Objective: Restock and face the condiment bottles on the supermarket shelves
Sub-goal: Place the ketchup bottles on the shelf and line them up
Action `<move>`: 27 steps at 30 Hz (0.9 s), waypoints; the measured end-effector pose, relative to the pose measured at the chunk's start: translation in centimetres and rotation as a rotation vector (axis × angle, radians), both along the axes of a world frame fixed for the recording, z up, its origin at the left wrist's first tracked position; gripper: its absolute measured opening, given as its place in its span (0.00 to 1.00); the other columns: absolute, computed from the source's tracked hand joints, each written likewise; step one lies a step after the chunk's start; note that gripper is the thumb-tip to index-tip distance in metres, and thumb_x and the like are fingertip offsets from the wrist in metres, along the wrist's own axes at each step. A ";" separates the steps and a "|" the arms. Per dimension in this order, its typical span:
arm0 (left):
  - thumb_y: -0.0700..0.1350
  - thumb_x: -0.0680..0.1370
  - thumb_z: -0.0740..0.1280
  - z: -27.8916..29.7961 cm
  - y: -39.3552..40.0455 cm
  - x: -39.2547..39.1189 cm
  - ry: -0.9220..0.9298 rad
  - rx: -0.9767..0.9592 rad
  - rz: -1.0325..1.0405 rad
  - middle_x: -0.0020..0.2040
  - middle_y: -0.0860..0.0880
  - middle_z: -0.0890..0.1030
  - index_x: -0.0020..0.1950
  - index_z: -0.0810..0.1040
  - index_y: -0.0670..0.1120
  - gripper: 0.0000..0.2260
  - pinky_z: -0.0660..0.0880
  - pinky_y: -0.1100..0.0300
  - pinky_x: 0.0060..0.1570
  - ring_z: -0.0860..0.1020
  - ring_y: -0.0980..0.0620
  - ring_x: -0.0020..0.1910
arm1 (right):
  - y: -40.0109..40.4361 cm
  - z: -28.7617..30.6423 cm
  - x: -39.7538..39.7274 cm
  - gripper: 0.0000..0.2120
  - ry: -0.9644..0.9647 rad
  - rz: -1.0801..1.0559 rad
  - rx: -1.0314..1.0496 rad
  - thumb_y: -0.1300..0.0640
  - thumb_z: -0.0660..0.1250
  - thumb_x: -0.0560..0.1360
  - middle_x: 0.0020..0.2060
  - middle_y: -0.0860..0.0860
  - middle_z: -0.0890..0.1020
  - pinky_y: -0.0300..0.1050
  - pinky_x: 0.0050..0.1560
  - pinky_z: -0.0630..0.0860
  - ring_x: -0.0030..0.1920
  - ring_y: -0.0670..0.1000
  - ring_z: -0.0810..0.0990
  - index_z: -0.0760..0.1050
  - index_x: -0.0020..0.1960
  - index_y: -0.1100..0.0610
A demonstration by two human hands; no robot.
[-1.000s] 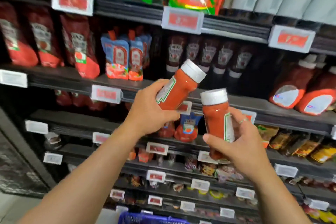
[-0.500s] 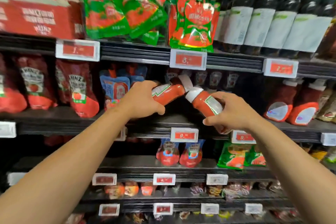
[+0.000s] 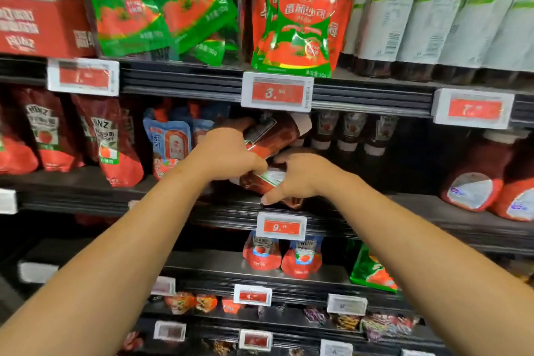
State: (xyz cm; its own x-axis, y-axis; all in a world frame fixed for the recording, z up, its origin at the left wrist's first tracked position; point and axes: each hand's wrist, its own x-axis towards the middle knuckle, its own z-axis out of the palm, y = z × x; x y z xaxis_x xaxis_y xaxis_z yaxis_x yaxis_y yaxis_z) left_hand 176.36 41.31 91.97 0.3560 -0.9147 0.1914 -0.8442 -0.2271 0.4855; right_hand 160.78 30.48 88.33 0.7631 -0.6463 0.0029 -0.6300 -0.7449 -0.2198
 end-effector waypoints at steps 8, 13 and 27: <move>0.61 0.69 0.70 -0.5 -3.3 -2.7 -0.168 0.223 0.053 0.30 0.54 0.77 0.33 0.76 0.47 0.18 0.66 0.63 0.31 0.73 0.59 0.30 | -3.6 -0.1 -7.8 0.26 -0.639 -0.116 0.425 0.46 0.79 0.68 0.56 0.50 0.86 0.52 0.63 0.80 0.56 0.49 0.84 0.80 0.62 0.53; 0.53 0.64 0.78 0.6 -5.9 -4.7 -0.041 0.040 -0.124 0.41 0.62 0.76 0.51 0.81 0.63 0.17 0.64 0.77 0.30 0.73 0.61 0.35 | -5.5 0.2 -10.6 0.16 -1.208 -0.149 1.156 0.66 0.57 0.75 0.52 0.60 0.85 0.59 0.44 0.84 0.50 0.64 0.86 0.77 0.59 0.57; 0.41 0.63 0.62 1.7 -11.9 -6.1 -0.363 -0.001 -0.586 0.59 0.55 0.76 0.66 0.79 0.50 0.30 0.70 0.59 0.62 0.75 0.50 0.61 | -8.7 -2.4 -8.6 0.24 -0.820 0.028 0.924 0.56 0.78 0.71 0.54 0.54 0.87 0.50 0.56 0.80 0.53 0.53 0.86 0.78 0.65 0.55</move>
